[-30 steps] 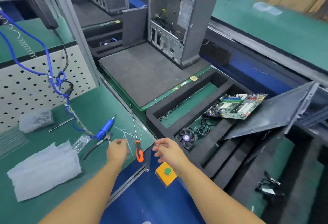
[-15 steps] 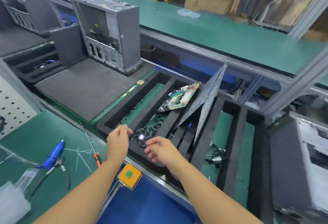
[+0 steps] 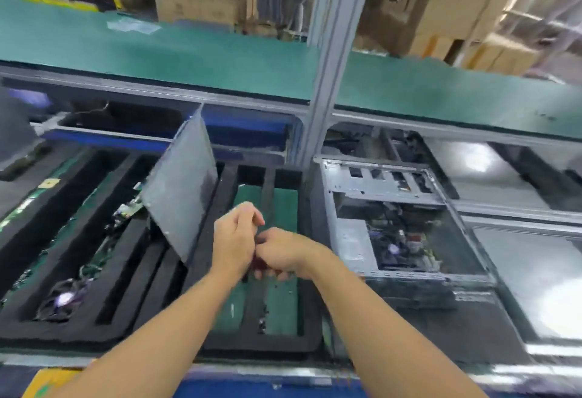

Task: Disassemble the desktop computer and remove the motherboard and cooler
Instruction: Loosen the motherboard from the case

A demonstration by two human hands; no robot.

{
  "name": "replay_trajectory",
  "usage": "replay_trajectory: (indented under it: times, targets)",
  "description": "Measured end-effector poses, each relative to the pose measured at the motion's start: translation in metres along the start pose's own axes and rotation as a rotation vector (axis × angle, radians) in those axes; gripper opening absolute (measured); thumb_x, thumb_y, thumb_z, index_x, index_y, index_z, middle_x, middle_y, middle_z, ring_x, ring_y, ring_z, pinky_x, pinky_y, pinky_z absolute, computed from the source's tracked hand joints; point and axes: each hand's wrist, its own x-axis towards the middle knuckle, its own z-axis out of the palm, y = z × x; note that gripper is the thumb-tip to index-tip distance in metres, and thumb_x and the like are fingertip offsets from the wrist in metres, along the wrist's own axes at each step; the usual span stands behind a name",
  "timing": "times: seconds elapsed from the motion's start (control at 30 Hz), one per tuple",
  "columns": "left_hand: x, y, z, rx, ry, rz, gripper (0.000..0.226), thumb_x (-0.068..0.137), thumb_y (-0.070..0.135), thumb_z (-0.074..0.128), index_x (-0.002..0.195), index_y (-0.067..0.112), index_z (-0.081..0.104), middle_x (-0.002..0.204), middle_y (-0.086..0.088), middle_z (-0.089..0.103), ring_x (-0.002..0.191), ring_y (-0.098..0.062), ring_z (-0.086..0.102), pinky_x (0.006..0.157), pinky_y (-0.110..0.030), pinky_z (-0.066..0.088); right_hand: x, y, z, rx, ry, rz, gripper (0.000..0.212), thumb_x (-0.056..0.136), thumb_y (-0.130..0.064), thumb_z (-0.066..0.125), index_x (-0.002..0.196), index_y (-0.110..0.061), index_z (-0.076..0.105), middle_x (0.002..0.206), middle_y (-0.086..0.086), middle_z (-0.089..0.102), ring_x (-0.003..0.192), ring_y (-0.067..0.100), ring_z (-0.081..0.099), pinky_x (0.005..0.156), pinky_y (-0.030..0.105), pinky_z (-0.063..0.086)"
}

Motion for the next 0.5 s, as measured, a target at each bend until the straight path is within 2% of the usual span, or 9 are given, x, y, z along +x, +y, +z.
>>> replay_trajectory:
  times: [0.07,0.17,0.27,0.33,0.37,0.43,0.5]
  targets:
    - [-0.001,0.009,0.061,-0.035,-0.04,-0.009,0.024,0.08,0.026,0.045,0.059,0.017,0.054,0.053,0.003,0.043,0.053,-0.012,0.039,0.05,-0.025,0.033,-0.022,0.032,-0.039,0.023,0.036,0.034,0.025,0.087,-0.007,0.035,0.081,-0.012,0.059,0.06,0.001,0.061,0.045,0.011,0.045,0.038,0.02,0.035]
    - [0.003,0.016,0.143,-0.049,-0.107,-0.08,0.024,0.081,0.031,0.045,0.063,0.018,0.055,0.058,-0.001,0.049,0.056,-0.014,0.044,0.054,-0.031,0.038,-0.045,0.083,-0.099,0.087,0.093,0.082,0.026,0.093,-0.007,0.033,0.091,-0.008,0.058,0.062,0.004,0.058,0.044,0.009,0.043,0.039,0.021,0.034]
    - [0.015,0.013,0.205,0.137,-0.2,-0.065,0.021,0.089,0.032,0.046,0.071,0.027,0.056,0.065,0.006,0.061,0.059,-0.009,0.053,0.056,-0.029,0.041,-0.058,0.128,-0.152,0.171,0.162,0.079,0.02,0.097,-0.011,0.041,0.091,-0.008,0.06,0.062,0.003,0.058,0.042,0.008,0.043,0.039,0.021,0.032]
    - [0.024,0.007,0.235,0.32,-0.273,-0.032,0.014,0.093,0.027,0.051,0.08,0.032,0.056,0.075,0.01,0.063,0.07,-0.008,0.058,0.06,-0.027,0.041,-0.06,0.157,-0.18,0.158,0.233,0.071,0.018,0.096,-0.012,0.046,0.089,-0.008,0.062,0.062,0.004,0.061,0.04,0.011,0.046,0.039,0.019,0.034]
    - [0.026,0.003,0.246,0.435,-0.322,-0.005,0.011,0.093,0.025,0.052,0.086,0.033,0.056,0.082,0.011,0.063,0.079,-0.01,0.059,0.066,-0.028,0.043,-0.059,0.17,-0.191,0.12,0.265,0.076,0.018,0.095,-0.011,0.047,0.091,-0.006,0.063,0.067,0.007,0.064,0.044,0.014,0.05,0.041,0.021,0.037]
    - [0.03,-0.007,0.263,0.68,-0.41,0.063,0.01,0.093,0.024,0.055,0.101,0.028,0.06,0.1,0.007,0.063,0.095,-0.018,0.058,0.083,-0.037,0.048,-0.054,0.196,-0.21,-0.05,0.31,0.1,0.018,0.092,-0.01,0.049,0.101,-0.007,0.064,0.086,0.011,0.069,0.064,0.022,0.058,0.053,0.028,0.046]
    - [0.031,-0.017,0.273,0.893,-0.462,0.117,0.021,0.095,0.028,0.054,0.114,0.022,0.061,0.117,0.003,0.061,0.109,-0.02,0.055,0.097,-0.041,0.044,-0.044,0.221,-0.224,-0.328,0.266,0.121,0.031,0.09,-0.015,0.056,0.121,-0.013,0.058,0.111,0.009,0.063,0.097,0.028,0.06,0.076,0.034,0.05]
